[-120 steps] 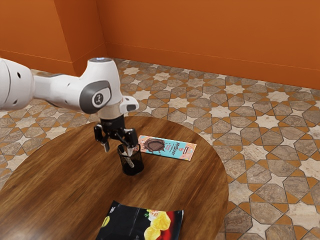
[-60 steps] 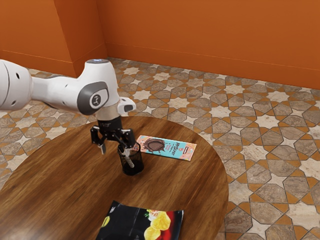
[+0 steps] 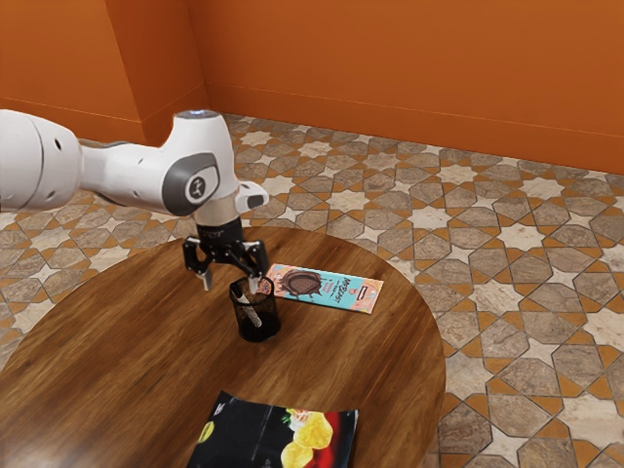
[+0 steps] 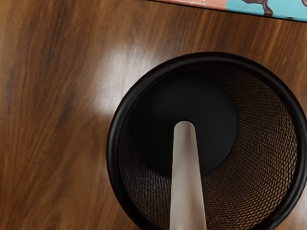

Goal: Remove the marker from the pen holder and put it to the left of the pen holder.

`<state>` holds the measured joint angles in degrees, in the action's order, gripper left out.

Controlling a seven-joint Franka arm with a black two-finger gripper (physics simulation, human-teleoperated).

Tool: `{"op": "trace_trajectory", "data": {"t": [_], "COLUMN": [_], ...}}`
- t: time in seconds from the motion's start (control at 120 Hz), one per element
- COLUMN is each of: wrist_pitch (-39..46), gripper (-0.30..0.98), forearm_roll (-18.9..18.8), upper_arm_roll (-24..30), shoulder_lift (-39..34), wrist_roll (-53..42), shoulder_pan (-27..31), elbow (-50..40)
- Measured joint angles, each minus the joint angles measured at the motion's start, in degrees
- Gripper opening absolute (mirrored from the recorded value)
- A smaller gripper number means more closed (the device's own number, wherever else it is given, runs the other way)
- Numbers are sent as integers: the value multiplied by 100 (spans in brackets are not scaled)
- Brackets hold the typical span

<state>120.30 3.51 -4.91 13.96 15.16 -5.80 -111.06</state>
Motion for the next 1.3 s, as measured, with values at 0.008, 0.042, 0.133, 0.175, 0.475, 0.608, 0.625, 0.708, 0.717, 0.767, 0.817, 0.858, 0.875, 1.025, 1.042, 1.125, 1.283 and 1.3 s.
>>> {"op": "trace_trajectory", "data": {"t": [0.008, 0.042, 0.133, 0.175, 0.475, 0.608, 0.625, 0.708, 0.717, 0.767, 0.817, 0.858, 0.875, 1.025, 1.042, 1.125, 1.283, 1.3], "wrist_pitch": [0, 2, 4, 5, -1, -1, -1, -2, -2, -3, -6, -14, -21, -293, -345, -586, -900, -912], "gripper": [66, 66, 66, 65, 15, 6, 5, 3, 2, 2, 1, 0, 0, -2, -2, -2, -4, -4], "forearm_roll": [0, 1, 5, 8, 6, -1, -1, -3, -3, -4, -7, -12, -15, -54, -71, -155, -431, -473], "upper_arm_roll": [1, 4, 7, 7, 13, 17, 17, 17, 17, 18, 27, 35, 35, 25, 23, 18, 7, 7], "shoulder_lift": [10, 50, 118, 125, 60, 67, 67, 62, 60, 27, -25, -52, -63, -955, -1111, -1825, -2099, -2081], "wrist_roll": [2, 8, 26, 34, 63, 78, 79, 90, 90, 93, 96, 99, 98, 73, 72, 65, 46, 44], "shoulder_pan": [-1, -15, -48, -51, -42, -54, -54, -53, -53, -51, -54, -60, -66, -206, -214, -215, 469, 507], "elbow": [-1, -12, -34, -33, 4, -4, -4, 0, 0, 8, 40, 59, 54, -76, -85, -234, -367, -397]}}
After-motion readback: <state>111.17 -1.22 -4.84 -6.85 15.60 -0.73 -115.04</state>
